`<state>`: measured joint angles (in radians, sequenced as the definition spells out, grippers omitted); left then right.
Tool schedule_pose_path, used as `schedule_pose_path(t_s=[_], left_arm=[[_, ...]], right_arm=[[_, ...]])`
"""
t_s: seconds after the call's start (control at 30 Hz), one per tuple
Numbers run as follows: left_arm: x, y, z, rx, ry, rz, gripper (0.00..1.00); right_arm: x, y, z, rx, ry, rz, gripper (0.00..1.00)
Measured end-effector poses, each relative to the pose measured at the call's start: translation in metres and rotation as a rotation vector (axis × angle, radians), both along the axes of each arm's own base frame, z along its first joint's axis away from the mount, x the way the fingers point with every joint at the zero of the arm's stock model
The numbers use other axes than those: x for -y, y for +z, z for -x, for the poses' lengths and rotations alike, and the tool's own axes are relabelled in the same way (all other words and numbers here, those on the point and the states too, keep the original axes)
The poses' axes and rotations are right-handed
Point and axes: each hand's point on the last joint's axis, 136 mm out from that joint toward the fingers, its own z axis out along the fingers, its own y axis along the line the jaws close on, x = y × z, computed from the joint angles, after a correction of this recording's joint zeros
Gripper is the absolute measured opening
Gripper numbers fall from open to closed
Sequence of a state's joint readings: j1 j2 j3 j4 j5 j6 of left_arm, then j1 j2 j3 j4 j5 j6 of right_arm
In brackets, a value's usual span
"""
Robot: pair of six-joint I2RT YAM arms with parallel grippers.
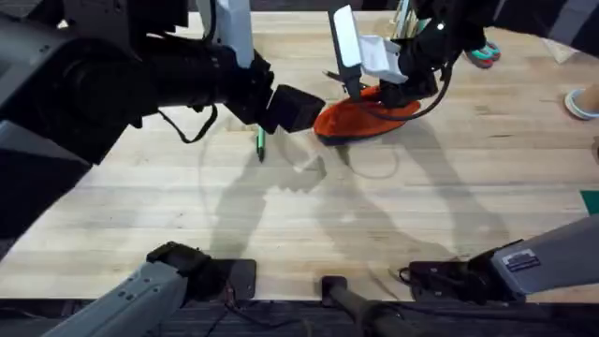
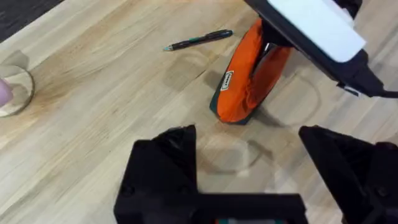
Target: Unzip the bag, pick up the pens from the table one at a time and place them inside, then zip the bag closed.
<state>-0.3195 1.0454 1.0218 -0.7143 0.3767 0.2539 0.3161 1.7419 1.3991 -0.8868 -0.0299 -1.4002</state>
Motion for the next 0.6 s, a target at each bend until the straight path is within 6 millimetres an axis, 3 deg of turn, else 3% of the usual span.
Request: schedule_pose_path(t_s=[0.2, 0.3, 0.37, 0.5, 0.53, 0.6], left_arm=[[0.0000, -0.0001, 0.0000, 0.000, 0.000, 0.000, 0.993], [0.0000, -0.0001, 0.0000, 0.000, 0.000, 0.000, 0.993], [0.0000, 0.0000, 0.0000, 0.000, 0.000, 0.000, 0.993], [0.0000, -0.0001, 0.0000, 0.000, 0.000, 0.000, 0.993], [0.0000, -0.0001, 0.0000, 0.000, 0.000, 0.000, 0.993], [0.0000, -0.0001, 0.0001, -0.001, 0.000, 0.000, 0.994]], right_arm=[[-0.0001, -0.0011, -0.0001, -0.003, 0.000, 0.001, 0.037], [-0.0001, -0.0012, -0.0001, -0.003, 0.000, 0.001, 0.116], [0.0000, -0.0012, 0.0000, -0.004, 0.000, 0.001, 0.331], [-0.0002, -0.0010, -0.0007, 0.000, 0.004, 0.001, 0.918], [-0.0003, -0.0010, -0.0009, 0.002, 0.010, 0.002, 0.973], [-0.0003, -0.0010, -0.0009, 0.002, 0.012, 0.003, 0.993]])
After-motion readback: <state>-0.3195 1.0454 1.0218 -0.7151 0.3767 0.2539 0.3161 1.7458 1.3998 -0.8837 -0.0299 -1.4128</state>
